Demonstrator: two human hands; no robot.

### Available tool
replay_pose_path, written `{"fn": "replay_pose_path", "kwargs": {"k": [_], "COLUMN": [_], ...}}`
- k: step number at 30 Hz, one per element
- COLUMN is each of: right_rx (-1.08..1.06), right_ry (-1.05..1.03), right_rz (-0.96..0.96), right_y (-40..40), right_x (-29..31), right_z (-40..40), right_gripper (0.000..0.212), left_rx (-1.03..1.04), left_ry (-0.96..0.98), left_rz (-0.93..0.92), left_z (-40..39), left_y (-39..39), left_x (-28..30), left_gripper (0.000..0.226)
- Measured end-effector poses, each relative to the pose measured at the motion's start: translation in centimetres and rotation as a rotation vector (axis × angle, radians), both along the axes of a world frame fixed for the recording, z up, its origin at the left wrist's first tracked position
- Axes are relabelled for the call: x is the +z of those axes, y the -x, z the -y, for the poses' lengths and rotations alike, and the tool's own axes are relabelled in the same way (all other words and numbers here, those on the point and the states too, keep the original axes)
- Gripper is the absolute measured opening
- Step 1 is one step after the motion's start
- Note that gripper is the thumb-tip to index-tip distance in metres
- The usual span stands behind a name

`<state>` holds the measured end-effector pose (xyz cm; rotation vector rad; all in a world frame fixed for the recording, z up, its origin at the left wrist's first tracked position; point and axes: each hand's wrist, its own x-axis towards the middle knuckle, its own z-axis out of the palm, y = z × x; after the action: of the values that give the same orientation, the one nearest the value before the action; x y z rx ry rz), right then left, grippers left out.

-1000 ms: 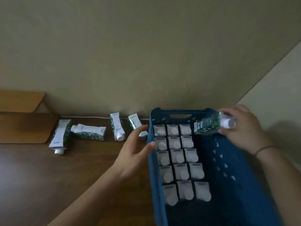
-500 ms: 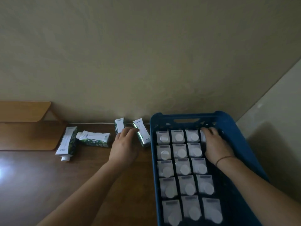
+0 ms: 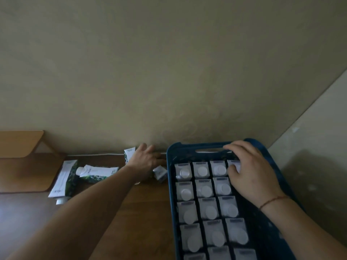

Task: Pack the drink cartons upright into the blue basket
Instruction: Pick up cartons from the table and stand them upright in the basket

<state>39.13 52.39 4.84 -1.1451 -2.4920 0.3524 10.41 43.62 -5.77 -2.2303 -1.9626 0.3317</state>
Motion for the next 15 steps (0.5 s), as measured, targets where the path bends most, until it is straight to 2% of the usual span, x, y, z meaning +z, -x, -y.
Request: {"fn": "replay_pose_path", "kwargs": {"k": [3, 5, 7, 9, 11, 15], "right_rx": [-0.022, -0.028, -0.008, 0.038, 0.115, 0.270], "right_ry": [0.050, 0.112, 0.207, 0.354, 0.540, 0.837], "right_rz": [-0.072, -0.149, -0.277, -0.432, -0.547, -0.563], "right_y": [0.1, 0.7, 1.7, 2.9, 4.1, 5.6], "right_x": [0.2, 0.4, 0.8, 1.8, 3.2, 5.5], "right_z": [0.5, 0.9, 1.7, 2.9, 4.0, 5.1], "right_gripper": [0.036, 0.036, 0.039, 0.043, 0.052, 0.082], "left_rx": [0.142, 0.247, 0.281, 0.071, -0.194, -0.668], "left_ry": [-0.170, -0.320, -0.509, -0.646, -0.664, -0.625], "left_rz": [0.422, 0.680, 0.853, 0.901, 0.891, 0.585], "left_z": [3.0, 5.0, 6.2, 7.0, 7.8, 8.3], "left_y": [2.6, 3.2, 3.0, 2.5, 1.6, -1.9], "left_x": [-0.5, 0.1, 1.8, 4.1, 6.8, 11.9], "left_gripper": [0.077, 0.084, 0.083, 0.066, 0.050, 0.021]}}
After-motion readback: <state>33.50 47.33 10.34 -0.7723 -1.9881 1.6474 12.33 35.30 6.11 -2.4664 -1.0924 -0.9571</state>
